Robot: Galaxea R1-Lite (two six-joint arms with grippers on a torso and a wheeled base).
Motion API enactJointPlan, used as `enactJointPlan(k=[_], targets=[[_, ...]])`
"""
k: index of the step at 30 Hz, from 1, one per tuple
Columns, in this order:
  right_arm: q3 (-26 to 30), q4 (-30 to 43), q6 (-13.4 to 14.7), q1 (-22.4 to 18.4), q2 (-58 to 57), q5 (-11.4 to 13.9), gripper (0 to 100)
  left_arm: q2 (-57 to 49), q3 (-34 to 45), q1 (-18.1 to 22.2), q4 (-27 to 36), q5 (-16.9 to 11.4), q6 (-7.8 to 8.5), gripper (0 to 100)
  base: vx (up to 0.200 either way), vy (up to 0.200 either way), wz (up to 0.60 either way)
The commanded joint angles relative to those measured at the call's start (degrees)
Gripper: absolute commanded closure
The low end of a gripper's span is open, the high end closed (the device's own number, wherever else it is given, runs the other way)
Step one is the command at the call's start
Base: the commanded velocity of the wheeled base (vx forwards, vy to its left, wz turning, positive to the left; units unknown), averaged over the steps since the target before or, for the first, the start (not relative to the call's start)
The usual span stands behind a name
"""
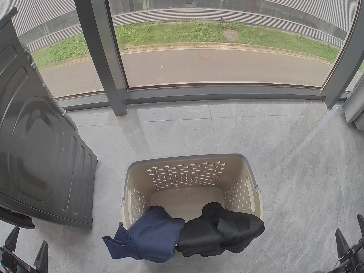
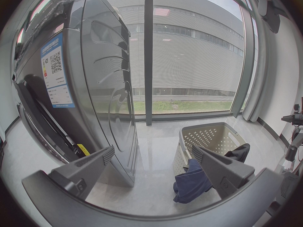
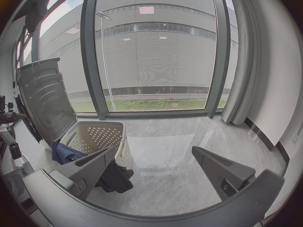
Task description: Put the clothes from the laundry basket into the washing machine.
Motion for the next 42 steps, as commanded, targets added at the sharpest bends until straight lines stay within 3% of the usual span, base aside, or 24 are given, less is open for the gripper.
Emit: enactJointPlan(k=[1, 7, 13, 22, 42], targets=[[0.92, 0.01, -0.02, 0.06, -0.93, 0.02, 0, -0.88, 1.01, 0.03, -0.02, 0.02, -0.04, 0, 0.0, 0.0, 0.0], [0.92, 0.01, -0.02, 0.06, -0.93, 0.02, 0, -0.88, 1.01, 0.03, -0.02, 0.1, -0.04, 0, 0.2, 0.0, 0.0], [0.92, 0.01, -0.02, -0.03, -0.93, 0.02, 0, -0.88, 1.01, 0.03, -0.02, 0.02, -0.04, 0, 0.0, 0.0, 0.0], [0.92, 0.01, -0.02, -0.03, -0.93, 0.02, 0, -0.88, 1.01, 0.03, -0.02, 0.02, -0.04, 0, 0.2, 0.0, 0.0], [0.92, 0.01, -0.02, -0.03, -0.93, 0.02, 0, -0.88, 1.01, 0.03, -0.02, 0.02, -0.04, 0, 0.08, 0.0, 0.0]])
